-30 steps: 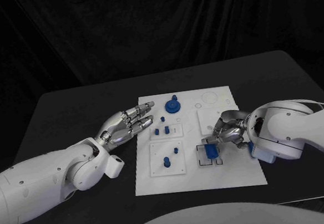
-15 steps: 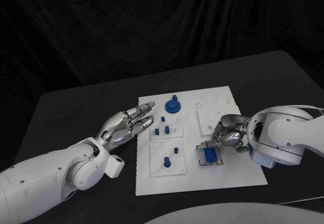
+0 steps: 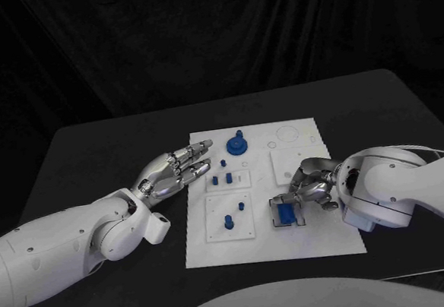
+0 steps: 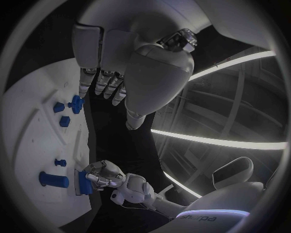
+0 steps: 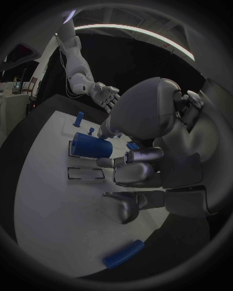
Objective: Assemble the parts on the task board
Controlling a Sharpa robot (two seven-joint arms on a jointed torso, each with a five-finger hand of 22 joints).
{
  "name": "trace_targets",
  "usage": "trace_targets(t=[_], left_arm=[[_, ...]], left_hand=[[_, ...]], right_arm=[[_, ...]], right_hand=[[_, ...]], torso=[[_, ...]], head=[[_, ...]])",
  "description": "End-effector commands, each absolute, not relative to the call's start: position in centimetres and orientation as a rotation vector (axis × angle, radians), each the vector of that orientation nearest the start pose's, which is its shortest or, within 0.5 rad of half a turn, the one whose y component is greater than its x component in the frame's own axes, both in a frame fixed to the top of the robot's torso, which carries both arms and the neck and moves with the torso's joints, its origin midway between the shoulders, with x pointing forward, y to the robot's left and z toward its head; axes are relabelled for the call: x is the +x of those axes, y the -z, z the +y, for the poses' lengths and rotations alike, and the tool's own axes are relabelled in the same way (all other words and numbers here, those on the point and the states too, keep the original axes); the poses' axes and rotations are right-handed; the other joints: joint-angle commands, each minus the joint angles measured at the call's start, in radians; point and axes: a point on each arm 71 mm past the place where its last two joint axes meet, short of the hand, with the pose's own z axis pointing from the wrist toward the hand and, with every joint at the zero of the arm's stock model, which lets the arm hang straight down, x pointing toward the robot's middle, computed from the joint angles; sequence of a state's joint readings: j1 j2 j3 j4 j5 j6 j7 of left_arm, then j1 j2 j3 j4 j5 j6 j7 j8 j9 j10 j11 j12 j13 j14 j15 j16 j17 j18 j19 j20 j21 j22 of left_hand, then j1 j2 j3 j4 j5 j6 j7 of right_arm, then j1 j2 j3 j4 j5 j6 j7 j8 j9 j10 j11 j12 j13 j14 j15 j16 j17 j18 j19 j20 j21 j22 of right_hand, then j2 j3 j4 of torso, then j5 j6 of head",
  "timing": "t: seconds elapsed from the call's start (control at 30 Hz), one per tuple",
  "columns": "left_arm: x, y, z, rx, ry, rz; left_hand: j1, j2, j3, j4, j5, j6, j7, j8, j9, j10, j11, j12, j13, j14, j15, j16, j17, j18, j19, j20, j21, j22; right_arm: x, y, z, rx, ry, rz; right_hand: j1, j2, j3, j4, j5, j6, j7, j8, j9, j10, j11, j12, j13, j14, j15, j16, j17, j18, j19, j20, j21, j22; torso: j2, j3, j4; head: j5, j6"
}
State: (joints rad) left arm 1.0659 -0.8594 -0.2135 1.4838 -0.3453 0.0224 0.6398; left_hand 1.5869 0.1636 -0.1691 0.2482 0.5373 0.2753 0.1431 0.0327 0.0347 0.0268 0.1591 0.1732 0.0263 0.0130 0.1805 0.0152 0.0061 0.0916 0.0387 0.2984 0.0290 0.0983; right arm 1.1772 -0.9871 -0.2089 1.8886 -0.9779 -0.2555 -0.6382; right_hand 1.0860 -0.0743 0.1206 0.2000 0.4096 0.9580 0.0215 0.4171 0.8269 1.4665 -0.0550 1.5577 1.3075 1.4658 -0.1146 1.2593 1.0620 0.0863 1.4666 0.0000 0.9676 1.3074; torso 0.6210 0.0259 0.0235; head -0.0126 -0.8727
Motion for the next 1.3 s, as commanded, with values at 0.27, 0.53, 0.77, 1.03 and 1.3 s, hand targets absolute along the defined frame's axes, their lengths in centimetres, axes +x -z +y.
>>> trace_targets(t=[0.27, 0.53, 0.77, 1.03, 1.3], left_arm=[[41.86, 28.05, 20.38, -0.711, 1.811, 1.733], [41.84, 28.06, 20.39, -0.712, 1.810, 1.735], [41.85, 28.07, 20.40, -0.712, 1.809, 1.736], [41.85, 28.08, 20.44, -0.713, 1.809, 1.737], [41.88, 28.10, 20.50, -0.713, 1.810, 1.738]], left_hand=[[0.011, -0.004, 0.010, -0.004, 0.008, 0.020, 0.045, 0.008, 0.003, -0.001, 0.007, -0.001, 0.000, 0.000, 0.004, 0.004, 0.001, -0.014, 0.006, -0.002, 0.004, 0.002], [0.011, -0.004, 0.010, -0.005, 0.008, 0.019, 0.045, 0.008, 0.003, -0.001, 0.007, 0.000, 0.000, 0.000, 0.004, 0.004, 0.001, -0.014, 0.006, -0.002, 0.004, 0.001], [0.012, -0.005, 0.011, -0.006, 0.009, 0.018, 0.045, 0.008, 0.003, -0.001, 0.008, -0.001, 0.000, 0.000, 0.004, 0.004, 0.001, -0.015, 0.006, -0.002, 0.004, 0.001], [0.013, -0.005, 0.012, -0.007, 0.010, 0.018, 0.046, 0.008, 0.003, -0.001, 0.008, -0.001, 0.000, 0.000, 0.005, 0.004, 0.001, -0.016, 0.007, -0.002, 0.004, 0.001], [0.016, -0.006, 0.014, -0.010, 0.013, 0.018, 0.046, 0.008, 0.003, -0.001, 0.008, -0.001, 0.000, 0.000, 0.005, 0.004, 0.001, -0.018, 0.007, -0.002, 0.004, 0.001]], right_arm=[[37.10, 25.63, -19.84, 0.426, -0.457, 2.335], [37.04, 25.68, -19.77, 0.403, -0.453, 2.348], [36.99, 25.73, -19.74, 0.391, -0.452, 2.357], [36.92, 25.69, -19.78, 0.386, -0.453, 2.357], [36.85, 24.85, -20.49, 0.412, -0.475, 2.251]], right_hand=[[-0.029, -0.004, 0.013, -0.037, -0.101, -0.006, 0.001, 0.004, 0.001, 0.098, 0.003, -0.006, 0.252, 0.024, 0.004, -0.005, -0.004, 0.014, 0.002, 0.000, -0.009, 0.126], [-0.045, -0.004, -0.027, -0.025, -0.231, -0.008, 0.002, 0.008, 0.002, 0.098, 0.004, -0.007, 0.252, 0.024, 0.005, -0.005, -0.005, 0.014, 0.004, 0.001, -0.012, 0.127], [-0.066, -0.013, -0.080, 0.008, -0.354, -0.012, 0.001, 0.014, 0.004, 0.098, 0.004, -0.006, 0.252, 0.024, 0.004, -0.002, -0.004, 0.014, 0.006, 0.001, -0.014, 0.128], [-0.087, -0.030, -0.137, 0.046, -0.359, -0.015, 0.001, 0.018, 0.006, 0.098, 0.003, -0.006, 0.252, 0.024, 0.004, 0.000, -0.004, 0.013, 0.008, 0.000, -0.011, 0.130], [-0.095, -0.033, -0.184, 0.090, -0.359, -0.019, 0.000, 0.022, 0.009, 0.099, 0.002, -0.005, 0.252, 0.026, 0.003, 0.005, 0.005, 0.012, 0.010, -0.001, -0.007, 0.131]], torso=[[0.000, 0.0002, 0.0000], [0.000, 0.0000, 0.0000], [-0.001, 0.0000, -0.0004], [0.000, 0.0000, -0.0003], [0.000, -0.0001, -0.0001]], head=[[0.002, 0.000], [0.003, 0.000], [0.004, 0.000], [0.005, 0.000], [0.007, 0.000]])
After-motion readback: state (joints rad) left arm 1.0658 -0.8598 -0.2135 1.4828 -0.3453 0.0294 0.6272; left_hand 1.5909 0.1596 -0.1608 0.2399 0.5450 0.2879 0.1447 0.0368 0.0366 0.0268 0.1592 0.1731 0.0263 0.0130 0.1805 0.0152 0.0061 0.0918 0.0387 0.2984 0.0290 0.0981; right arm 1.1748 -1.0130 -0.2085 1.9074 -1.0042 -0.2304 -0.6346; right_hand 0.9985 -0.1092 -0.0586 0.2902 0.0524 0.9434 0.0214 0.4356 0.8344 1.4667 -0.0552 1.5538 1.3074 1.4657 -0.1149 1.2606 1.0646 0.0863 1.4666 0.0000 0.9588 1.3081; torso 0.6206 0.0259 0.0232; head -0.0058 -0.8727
